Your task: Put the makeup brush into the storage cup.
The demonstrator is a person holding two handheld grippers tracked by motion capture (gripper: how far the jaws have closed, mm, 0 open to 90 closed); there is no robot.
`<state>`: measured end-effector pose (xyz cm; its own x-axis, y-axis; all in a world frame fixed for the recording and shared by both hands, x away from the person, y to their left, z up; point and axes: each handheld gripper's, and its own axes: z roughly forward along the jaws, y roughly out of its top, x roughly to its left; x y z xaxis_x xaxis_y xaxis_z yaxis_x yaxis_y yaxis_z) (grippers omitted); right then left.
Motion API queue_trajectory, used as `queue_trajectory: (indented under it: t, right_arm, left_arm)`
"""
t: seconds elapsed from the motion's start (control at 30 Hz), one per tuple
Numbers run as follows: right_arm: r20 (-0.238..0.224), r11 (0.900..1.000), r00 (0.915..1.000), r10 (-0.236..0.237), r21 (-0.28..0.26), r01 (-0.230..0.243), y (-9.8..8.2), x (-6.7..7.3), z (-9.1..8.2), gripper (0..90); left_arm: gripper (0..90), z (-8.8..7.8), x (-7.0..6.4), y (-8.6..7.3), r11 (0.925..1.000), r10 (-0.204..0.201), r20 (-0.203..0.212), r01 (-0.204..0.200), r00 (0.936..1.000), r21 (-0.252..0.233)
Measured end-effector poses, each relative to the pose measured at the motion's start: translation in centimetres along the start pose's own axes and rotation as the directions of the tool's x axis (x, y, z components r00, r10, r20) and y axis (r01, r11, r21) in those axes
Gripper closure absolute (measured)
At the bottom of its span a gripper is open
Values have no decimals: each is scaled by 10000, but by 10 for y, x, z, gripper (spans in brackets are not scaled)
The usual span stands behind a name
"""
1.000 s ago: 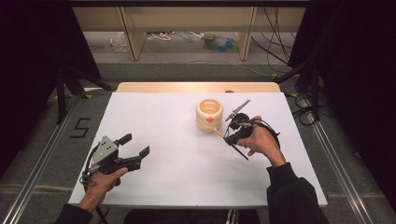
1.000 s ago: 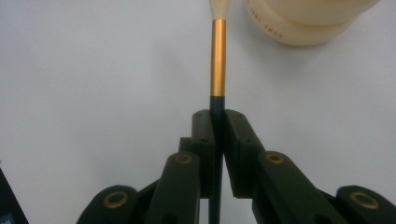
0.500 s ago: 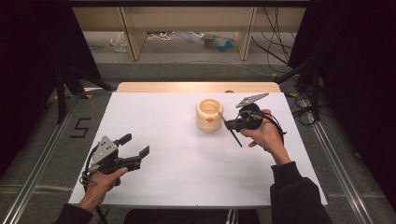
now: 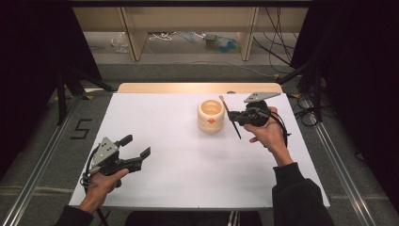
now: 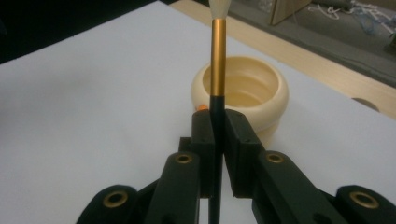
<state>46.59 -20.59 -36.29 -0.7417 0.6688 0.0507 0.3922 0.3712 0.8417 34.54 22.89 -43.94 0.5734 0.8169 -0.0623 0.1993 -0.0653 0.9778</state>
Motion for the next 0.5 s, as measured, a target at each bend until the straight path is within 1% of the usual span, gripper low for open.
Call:
queue_trajectory:
  t: [0.1,0.17,0.2,0.23,0.27,0.3,0.33,0.37,0.47,0.5]
  right_arm:
    - [150,9988,9998,107,-472,-100,0,-2,-1,831]
    - [334,9967,9993,180,-798,-153,0,-4,-1,831]
    - [301,9960,9992,274,-858,-248,0,-5,-1,831]
    - [380,9956,9988,304,-900,-269,0,-6,-1,831]
    - [412,9941,9988,270,-1062,-225,0,-8,-1,831]
    - [537,9929,9981,293,-1164,-229,0,-9,-1,831]
    - [537,9929,9981,293,-1164,-229,0,-9,-1,831]
    - [579,9900,9978,308,-1393,-225,0,-10,0,831]
    - [713,9889,9971,268,-1476,-160,1,-11,0,831]
    - [752,9859,9967,315,-1664,-186,1,-11,1,831]
  left_arm:
    - [155,0,0,0,10000,-1,3,1,10000,-13]
    - [155,0,0,0,10000,1,-4,-1,10000,2]
    - [155,0,0,0,10000,3,-5,-3,10000,7]
    - [155,0,0,0,10000,4,-4,-4,10000,2]
    - [155,0,0,0,10000,10,-2,-10,10000,1]
    - [155,0,0,0,10000,1,-1,-1,10000,-2]
    - [155,0,0,0,10000,8,-4,-8,10000,5]
    - [155,0,0,0,10000,7,-6,-7,10000,9]
    - [155,0,0,0,10000,6,-9,-6,10000,10]
    - [155,0,0,0,10000,9,-6,-9,10000,8]
